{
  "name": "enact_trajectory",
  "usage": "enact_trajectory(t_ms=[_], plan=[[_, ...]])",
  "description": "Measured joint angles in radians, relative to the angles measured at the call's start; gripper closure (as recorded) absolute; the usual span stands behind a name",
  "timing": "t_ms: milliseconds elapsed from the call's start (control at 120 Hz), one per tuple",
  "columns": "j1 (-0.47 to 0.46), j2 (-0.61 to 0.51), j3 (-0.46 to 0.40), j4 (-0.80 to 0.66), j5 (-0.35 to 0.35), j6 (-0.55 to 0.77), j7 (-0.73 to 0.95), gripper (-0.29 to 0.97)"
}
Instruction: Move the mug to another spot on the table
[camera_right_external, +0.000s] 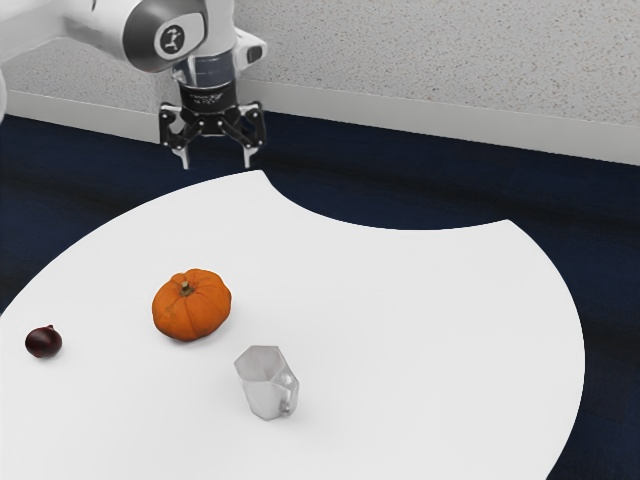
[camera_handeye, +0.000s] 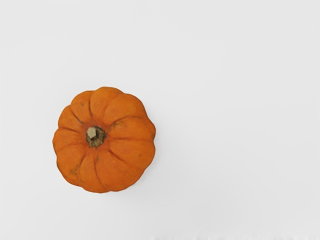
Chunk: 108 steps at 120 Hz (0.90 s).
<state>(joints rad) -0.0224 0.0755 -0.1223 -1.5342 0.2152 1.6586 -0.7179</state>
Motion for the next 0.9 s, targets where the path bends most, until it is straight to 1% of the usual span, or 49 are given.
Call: enact_trajectory(t_ms=[92,233,358,467,558,767,842,900], plan=[[-0.005,0.003,-0.001,-0.006,-0.003,-0.002,0.049,0.0],[-0.011,0.013,-0.002,-0.07,-0.012,0.02,0.087,0.0],[-0.007,0.011,-0.022,-0.138,-0.072,0.033,0.07,0.0],[-0.017,-0.027,-0.065,-0.223,-0.113,0.056,0.015,0.0],[-0.052,-0.06,-0.081,-0.303,-0.131,0.09,-0.046,0.0],[-0.161,-0.104,-0.094,-0.46,-0.145,0.202,-0.225,0.0],[-0.17,-0.124,-0.115,-0.518,-0.146,0.242,-0.302,0.0],[-0.156,-0.148,-0.137,-0.569,-0.146,0.277,-0.367,0.0]])
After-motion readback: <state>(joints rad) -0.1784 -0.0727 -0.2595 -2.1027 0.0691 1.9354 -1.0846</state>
